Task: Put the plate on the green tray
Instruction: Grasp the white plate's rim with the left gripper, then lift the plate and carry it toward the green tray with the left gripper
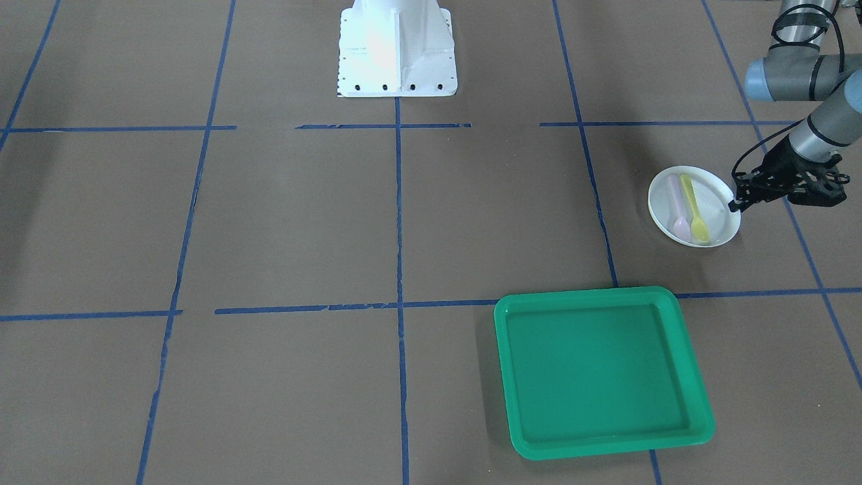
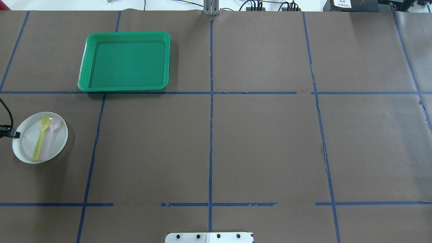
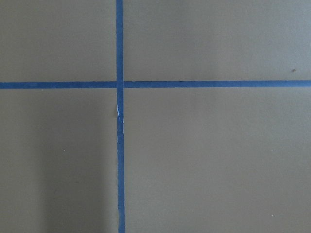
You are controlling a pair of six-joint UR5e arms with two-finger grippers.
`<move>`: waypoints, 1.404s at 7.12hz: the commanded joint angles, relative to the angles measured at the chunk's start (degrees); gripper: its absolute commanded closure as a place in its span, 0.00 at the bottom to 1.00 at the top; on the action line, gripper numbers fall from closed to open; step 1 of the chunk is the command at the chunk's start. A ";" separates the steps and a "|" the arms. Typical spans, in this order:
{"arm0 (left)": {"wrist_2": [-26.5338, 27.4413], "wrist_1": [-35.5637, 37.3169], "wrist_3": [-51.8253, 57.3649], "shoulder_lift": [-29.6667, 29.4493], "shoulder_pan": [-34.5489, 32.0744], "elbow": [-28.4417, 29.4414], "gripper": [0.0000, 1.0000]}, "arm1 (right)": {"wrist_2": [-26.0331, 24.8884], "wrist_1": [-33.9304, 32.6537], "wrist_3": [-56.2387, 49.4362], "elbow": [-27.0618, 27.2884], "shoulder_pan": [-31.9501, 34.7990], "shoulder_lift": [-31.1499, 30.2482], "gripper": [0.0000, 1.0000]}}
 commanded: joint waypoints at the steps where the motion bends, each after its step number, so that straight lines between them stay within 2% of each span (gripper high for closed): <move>1: -6.21 -0.17 0.11 -0.14 -0.08 -0.56 1.00 | 0.06 0.00 0.00 0.00 0.00 0.00 0.00; 3: -14.14 -0.17 0.11 -0.31 -2.69 -4.50 1.00 | 0.06 0.00 0.00 0.00 0.00 0.00 0.00; 4: -16.17 0.09 0.02 -3.62 -7.15 -4.61 1.00 | 0.06 0.00 0.00 0.00 0.00 0.00 0.00; 5: -16.80 2.01 0.02 -6.52 -8.50 -4.52 1.00 | 0.06 0.00 0.00 0.00 0.00 0.00 0.00; 7: -16.72 17.06 0.02 -21.23 -9.75 -2.95 1.00 | -0.03 -0.09 0.00 0.00 0.00 0.00 0.00; 8: -16.64 20.63 -0.07 -29.32 -9.66 2.37 1.00 | 0.06 0.00 0.00 0.00 0.00 0.00 0.00; 10: -16.20 20.05 0.19 -40.78 -9.22 17.47 1.00 | 0.06 0.00 0.00 0.00 0.00 0.00 0.00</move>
